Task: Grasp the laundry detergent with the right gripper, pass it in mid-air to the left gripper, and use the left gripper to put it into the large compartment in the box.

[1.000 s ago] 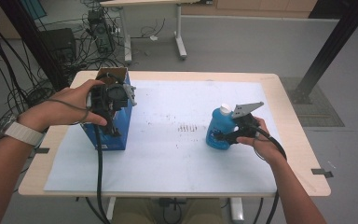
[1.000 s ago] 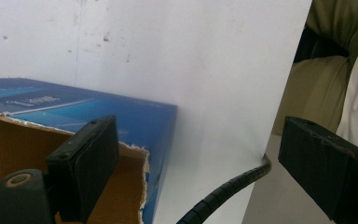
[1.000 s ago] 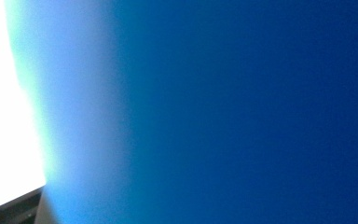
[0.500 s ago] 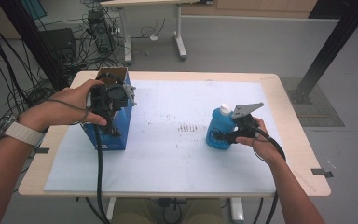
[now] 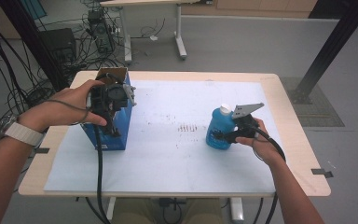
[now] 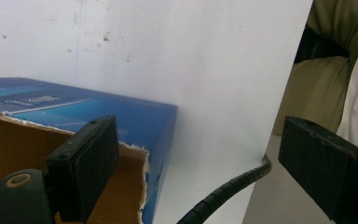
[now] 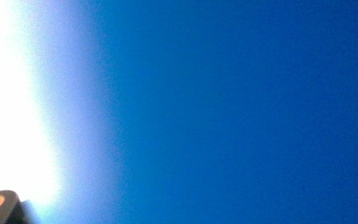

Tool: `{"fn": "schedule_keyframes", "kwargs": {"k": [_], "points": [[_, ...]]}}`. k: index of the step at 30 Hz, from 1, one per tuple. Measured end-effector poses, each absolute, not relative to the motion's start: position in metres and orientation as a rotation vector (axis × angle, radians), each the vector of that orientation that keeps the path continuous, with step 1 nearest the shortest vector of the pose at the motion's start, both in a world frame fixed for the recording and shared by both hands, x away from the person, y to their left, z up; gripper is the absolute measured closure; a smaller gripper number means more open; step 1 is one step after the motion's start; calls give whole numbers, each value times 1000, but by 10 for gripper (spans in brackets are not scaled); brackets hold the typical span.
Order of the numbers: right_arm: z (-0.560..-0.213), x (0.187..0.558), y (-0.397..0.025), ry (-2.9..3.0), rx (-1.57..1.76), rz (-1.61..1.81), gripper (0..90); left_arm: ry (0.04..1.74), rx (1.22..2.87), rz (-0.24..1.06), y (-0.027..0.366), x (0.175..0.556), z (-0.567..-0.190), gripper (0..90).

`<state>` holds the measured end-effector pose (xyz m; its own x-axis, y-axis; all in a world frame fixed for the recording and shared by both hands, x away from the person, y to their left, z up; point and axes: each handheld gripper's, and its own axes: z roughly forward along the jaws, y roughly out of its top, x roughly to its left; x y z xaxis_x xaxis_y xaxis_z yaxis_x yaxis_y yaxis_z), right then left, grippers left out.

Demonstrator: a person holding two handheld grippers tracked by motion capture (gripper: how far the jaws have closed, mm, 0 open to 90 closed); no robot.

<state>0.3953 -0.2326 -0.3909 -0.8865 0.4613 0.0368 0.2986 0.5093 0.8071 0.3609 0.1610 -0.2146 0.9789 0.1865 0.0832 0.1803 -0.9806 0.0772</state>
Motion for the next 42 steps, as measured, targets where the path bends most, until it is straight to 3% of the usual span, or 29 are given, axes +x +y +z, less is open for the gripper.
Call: {"fn": "schedule_keyframes", "kwargs": {"k": [42], "points": [[-392,395,-233,2563,653,1333,433,260,3063,139,158,362,-215,131]]}}
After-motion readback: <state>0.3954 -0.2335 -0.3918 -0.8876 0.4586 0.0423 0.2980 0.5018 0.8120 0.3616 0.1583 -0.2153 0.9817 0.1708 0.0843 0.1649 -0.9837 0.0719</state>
